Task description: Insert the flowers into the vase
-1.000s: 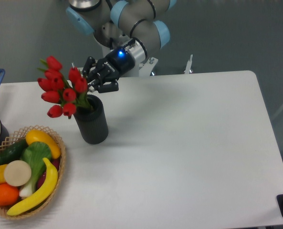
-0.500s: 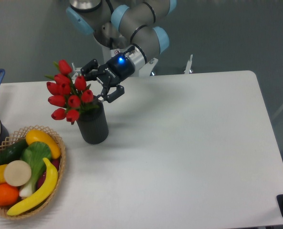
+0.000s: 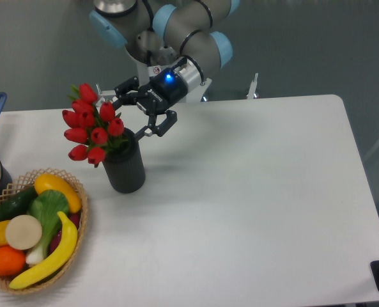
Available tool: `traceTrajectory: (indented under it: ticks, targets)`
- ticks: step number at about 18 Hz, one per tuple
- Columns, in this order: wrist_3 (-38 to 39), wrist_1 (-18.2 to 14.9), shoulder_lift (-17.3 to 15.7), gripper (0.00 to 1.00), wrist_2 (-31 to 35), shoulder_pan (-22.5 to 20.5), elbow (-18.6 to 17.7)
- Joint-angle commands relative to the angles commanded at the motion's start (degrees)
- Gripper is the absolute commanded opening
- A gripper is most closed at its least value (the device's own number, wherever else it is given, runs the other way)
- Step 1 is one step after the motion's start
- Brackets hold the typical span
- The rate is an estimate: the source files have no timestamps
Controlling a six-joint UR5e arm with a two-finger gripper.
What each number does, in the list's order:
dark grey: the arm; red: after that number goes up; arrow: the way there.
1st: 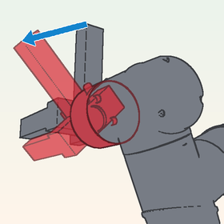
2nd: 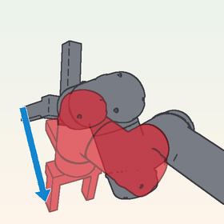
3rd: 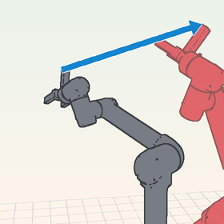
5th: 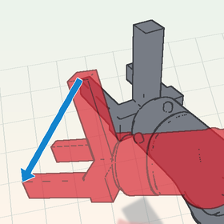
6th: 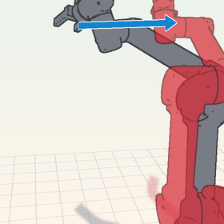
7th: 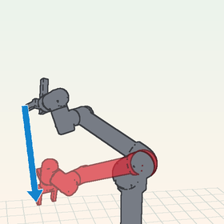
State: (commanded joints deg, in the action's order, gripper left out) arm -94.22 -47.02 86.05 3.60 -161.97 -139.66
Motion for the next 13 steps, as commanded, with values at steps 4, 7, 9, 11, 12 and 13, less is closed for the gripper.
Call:
traceTrajectory:
  ticks: [4,7,9,11,12,13]
  targets:
    - [3.7,-0.1,-4.2,1.00,9.5,-4.7,1.4]
    - [4.8,-0.4,-7.6,1.00,24.3,-6.2,3.2]
    - [4.8,-0.5,-7.0,1.00,29.2,-6.5,4.9]
    - [5.0,-0.5,-6.4,1.00,29.9,-6.3,5.1]
    - [5.2,-0.5,-6.3,1.00,30.7,-6.3,5.4]
    - [5.5,-0.7,-6.2,1.00,33.4,-6.3,6.2]
